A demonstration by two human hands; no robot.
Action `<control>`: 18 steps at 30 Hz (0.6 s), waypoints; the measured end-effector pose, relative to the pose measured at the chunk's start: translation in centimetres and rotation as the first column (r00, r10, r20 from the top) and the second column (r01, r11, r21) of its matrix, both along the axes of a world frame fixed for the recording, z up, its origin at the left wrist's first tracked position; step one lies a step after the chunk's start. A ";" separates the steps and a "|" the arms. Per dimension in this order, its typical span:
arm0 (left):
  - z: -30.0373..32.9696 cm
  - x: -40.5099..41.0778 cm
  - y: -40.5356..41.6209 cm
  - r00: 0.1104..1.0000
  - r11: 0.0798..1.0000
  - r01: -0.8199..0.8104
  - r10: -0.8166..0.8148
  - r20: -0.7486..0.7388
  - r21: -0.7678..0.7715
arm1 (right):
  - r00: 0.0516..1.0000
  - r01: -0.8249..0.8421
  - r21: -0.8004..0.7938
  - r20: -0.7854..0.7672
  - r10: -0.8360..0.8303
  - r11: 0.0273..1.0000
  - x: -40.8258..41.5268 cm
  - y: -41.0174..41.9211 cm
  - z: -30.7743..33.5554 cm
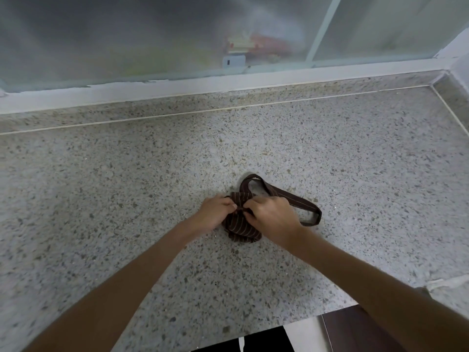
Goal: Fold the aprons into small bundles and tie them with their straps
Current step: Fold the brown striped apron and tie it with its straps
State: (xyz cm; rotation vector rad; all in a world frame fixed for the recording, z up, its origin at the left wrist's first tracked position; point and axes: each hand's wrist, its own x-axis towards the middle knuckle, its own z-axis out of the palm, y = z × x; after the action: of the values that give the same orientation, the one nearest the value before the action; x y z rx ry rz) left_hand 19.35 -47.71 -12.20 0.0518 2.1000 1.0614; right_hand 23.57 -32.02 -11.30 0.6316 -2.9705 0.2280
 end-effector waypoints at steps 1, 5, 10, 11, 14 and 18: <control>-0.1 -0.1 0.1 0.999 1.000 -0.019 0.019 0.029 0.001 | 0.998 -0.056 0.090 0.016 0.055 0.994 -0.3 -0.4 0.7; 0.8 -0.1 0.4 0.999 0.999 0.042 -0.043 -0.003 -0.027 | 0.962 -0.187 0.330 0.254 0.103 0.925 -1.7 -2.1 2.2; -0.4 1.3 -0.9 0.978 0.990 0.083 -0.104 -0.183 -0.118 | 0.893 0.049 -0.034 0.450 -0.029 0.998 -2.2 -0.4 1.8; -0.7 1.6 -1.1 0.972 0.991 0.076 -0.098 -0.215 -0.109 | 0.854 0.120 -0.136 0.520 -0.032 0.983 -2.2 0.2 1.6; -0.6 2.0 -1.1 0.926 0.983 0.062 -0.122 -0.358 -0.176 | 0.775 0.238 -0.255 0.631 -0.026 0.937 -2.3 1.5 1.6; 0.4 1.7 -1.4 0.807 0.988 0.001 -0.092 -0.583 -0.155 | 0.662 0.472 -0.388 0.749 -0.028 0.791 -2.4 2.0 1.5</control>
State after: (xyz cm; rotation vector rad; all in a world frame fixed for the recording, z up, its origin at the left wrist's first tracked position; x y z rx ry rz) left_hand 21.09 -49.07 -11.75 0.4100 2.7166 0.9295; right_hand 21.20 -29.98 -9.78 -0.0165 -3.3091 1.5944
